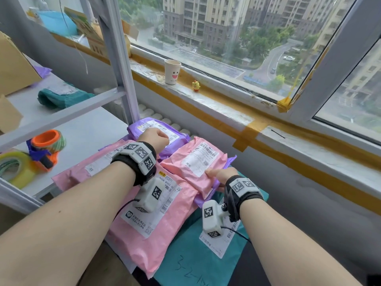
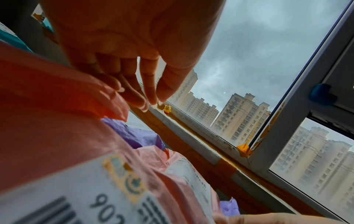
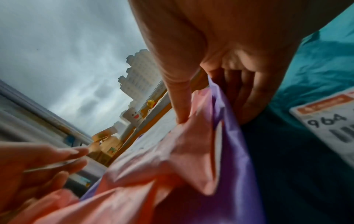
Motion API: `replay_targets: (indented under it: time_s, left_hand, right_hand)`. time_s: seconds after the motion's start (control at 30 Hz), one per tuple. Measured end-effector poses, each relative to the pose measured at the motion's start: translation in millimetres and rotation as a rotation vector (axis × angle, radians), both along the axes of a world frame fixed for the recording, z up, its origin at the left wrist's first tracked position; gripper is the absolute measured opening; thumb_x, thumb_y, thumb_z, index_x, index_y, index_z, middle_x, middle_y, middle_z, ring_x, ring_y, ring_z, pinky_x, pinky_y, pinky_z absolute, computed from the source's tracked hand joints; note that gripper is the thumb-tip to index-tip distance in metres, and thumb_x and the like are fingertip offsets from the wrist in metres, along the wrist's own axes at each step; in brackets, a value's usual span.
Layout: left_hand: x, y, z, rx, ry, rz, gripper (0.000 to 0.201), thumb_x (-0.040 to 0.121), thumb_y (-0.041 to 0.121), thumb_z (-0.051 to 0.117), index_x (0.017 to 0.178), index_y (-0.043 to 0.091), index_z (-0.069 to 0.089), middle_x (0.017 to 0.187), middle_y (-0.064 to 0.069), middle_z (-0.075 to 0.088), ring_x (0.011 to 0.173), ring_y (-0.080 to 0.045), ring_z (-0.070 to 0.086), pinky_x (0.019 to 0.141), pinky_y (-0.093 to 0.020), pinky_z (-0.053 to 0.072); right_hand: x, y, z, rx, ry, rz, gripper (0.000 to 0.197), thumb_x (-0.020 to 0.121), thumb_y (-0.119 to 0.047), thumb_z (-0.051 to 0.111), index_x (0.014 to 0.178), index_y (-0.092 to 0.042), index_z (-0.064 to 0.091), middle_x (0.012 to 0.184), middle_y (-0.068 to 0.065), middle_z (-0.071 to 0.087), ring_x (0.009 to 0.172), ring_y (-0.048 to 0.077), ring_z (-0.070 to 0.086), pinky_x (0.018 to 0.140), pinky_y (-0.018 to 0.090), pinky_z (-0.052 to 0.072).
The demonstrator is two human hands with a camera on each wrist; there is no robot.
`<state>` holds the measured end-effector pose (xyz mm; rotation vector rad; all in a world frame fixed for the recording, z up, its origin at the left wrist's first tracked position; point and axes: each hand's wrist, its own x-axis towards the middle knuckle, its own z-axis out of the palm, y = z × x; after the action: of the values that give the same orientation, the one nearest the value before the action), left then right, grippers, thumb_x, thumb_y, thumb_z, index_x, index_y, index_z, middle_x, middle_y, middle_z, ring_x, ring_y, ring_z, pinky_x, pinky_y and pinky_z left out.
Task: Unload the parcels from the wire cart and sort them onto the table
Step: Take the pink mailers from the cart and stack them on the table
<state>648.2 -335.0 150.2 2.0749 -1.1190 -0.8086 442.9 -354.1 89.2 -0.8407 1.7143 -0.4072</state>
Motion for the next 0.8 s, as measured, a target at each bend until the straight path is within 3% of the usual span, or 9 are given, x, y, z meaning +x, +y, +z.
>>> replay_targets:
  time_s: [0.07, 0.13, 0.23, 0.37, 0.6, 0.8]
  left_hand:
    - [0, 0, 0, 0.004, -0.017, 0.001, 0.018, 0.086, 0.007, 0.052, 0.078, 0.021, 0.06, 0.09, -0.002, 0.062, 0.1, -0.027, 0.063, 0.084, -0.033, 0.052]
    - [0, -1, 1, 0.007, -0.031, 0.005, 0.016, 0.087, 0.007, 0.051, 0.083, 0.019, 0.061, 0.086, -0.002, 0.059, 0.1, -0.028, 0.062, 0.082, -0.032, 0.051]
    - [0, -3, 2, 0.0, -0.046, -0.007, 0.015, 0.086, 0.008, 0.05, 0.083, 0.017, 0.062, 0.087, -0.006, 0.061, 0.098, -0.029, 0.062, 0.08, -0.033, 0.052]
    - [0, -5, 6, 0.006, -0.091, -0.049, 0.015, 0.087, 0.01, 0.05, 0.086, 0.016, 0.063, 0.084, -0.007, 0.061, 0.085, -0.026, 0.058, 0.078, -0.033, 0.051]
    - [-19, -4, 31, -0.01, -0.245, -0.197, 0.021, 0.087, 0.015, 0.049, 0.1, 0.021, 0.064, 0.11, -0.002, 0.065, 0.103, -0.022, 0.059, 0.085, -0.028, 0.046]
    - [-82, 7, 61, -0.046, -0.518, -0.57, 0.044, 0.09, 0.021, 0.047, 0.134, 0.022, 0.045, 0.136, -0.005, 0.048, 0.123, -0.024, 0.048, 0.097, -0.035, 0.041]
  right_hand:
    - [-3, 2, 2, -0.004, 0.049, 0.03, 0.037, 0.072, -0.022, 0.082, 0.093, -0.005, 0.056, 0.09, 0.011, 0.064, 0.088, 0.025, 0.064, 0.091, 0.042, 0.053]
    - [-5, 0, 0, -0.035, 0.089, 0.018, 0.059, 0.067, -0.03, 0.084, 0.111, -0.004, 0.055, 0.108, 0.012, 0.063, 0.096, 0.027, 0.063, 0.093, 0.044, 0.051]
    - [-8, -1, 2, -0.064, 0.145, 0.013, 0.068, 0.073, -0.038, 0.08, 0.122, -0.002, 0.05, 0.105, 0.011, 0.058, 0.09, 0.027, 0.06, 0.093, 0.041, 0.05]
    - [-11, -5, 8, -0.124, 0.276, 0.036, 0.077, 0.08, -0.048, 0.069, 0.136, -0.003, 0.042, 0.135, 0.014, 0.05, 0.123, 0.028, 0.05, 0.105, 0.039, 0.04]
    - [-20, 4, 40, -0.36, 0.516, 0.155, 0.054, 0.093, -0.036, 0.05, 0.143, -0.022, 0.037, 0.147, 0.011, 0.035, 0.135, 0.03, 0.033, 0.109, 0.038, 0.03]
    - [-41, 29, 82, -0.51, 0.739, 0.348, 0.043, 0.091, -0.034, 0.048, 0.133, -0.028, 0.051, 0.14, 0.002, 0.05, 0.13, 0.028, 0.042, 0.108, 0.037, 0.037]
